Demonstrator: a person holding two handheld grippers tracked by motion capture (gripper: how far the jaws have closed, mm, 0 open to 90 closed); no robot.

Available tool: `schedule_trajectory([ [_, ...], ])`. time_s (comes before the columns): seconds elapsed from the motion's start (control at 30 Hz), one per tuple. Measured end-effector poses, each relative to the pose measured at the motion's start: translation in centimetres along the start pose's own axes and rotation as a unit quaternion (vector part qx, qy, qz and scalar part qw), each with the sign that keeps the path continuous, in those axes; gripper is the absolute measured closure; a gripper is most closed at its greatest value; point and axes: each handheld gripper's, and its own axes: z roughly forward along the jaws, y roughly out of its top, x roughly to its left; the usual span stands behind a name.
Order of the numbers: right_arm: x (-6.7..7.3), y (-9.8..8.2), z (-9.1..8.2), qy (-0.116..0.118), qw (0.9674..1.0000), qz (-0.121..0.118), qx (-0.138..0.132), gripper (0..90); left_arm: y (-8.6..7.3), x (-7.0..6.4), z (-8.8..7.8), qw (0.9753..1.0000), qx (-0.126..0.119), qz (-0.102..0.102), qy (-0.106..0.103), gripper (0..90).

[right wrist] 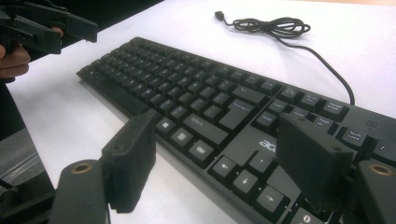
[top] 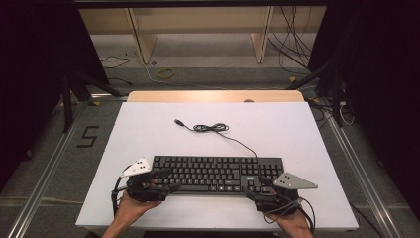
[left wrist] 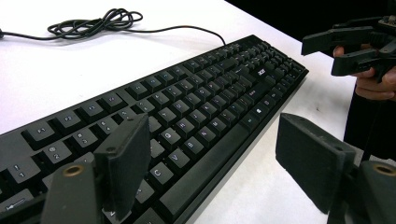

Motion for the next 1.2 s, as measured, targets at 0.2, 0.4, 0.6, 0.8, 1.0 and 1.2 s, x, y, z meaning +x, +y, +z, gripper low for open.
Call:
schedule_trajectory([
  [0.2, 0.0, 0.0, 0.0, 0.000, 1.0000, 0.000, 0.000, 29.8, 0.0, 0.0, 0.0, 1.0000, 0.001, 0.000, 0.001, 26.2],
  [0.4, 0.1, 0.0, 0.1, 0.000, 1.0000, -0.001, 0.000, 29.8, 0.0, 0.0, 0.0, 1.0000, 0.000, 0.000, 0.001, 26.2],
  [0.6, 0.1, 0.0, 0.1, 0.001, 1.0000, 0.000, -0.001, 29.8, 0.0, 0.0, 0.0, 1.0000, 0.000, 0.001, 0.001, 26.2],
  [0.8, 0.1, 0.1, 0.1, 0.002, 1.0000, 0.001, -0.001, 29.8, 0.0, 0.0, 0.0, 1.0000, 0.000, 0.000, 0.001, 26.2],
  [1.0, 0.3, 0.5, 0.4, 0.011, 0.9999, 0.008, -0.004, 28.5, 0.0, 0.0, 0.0, 1.0000, 0.002, -0.002, 0.002, 26.7],
  [1.2, 0.8, 1.3, 1.1, 0.025, 0.9997, 0.004, -0.005, 25.3, 0.0, 0.2, 0.0, 0.9999, 0.002, -0.009, 0.008, 27.3],
])
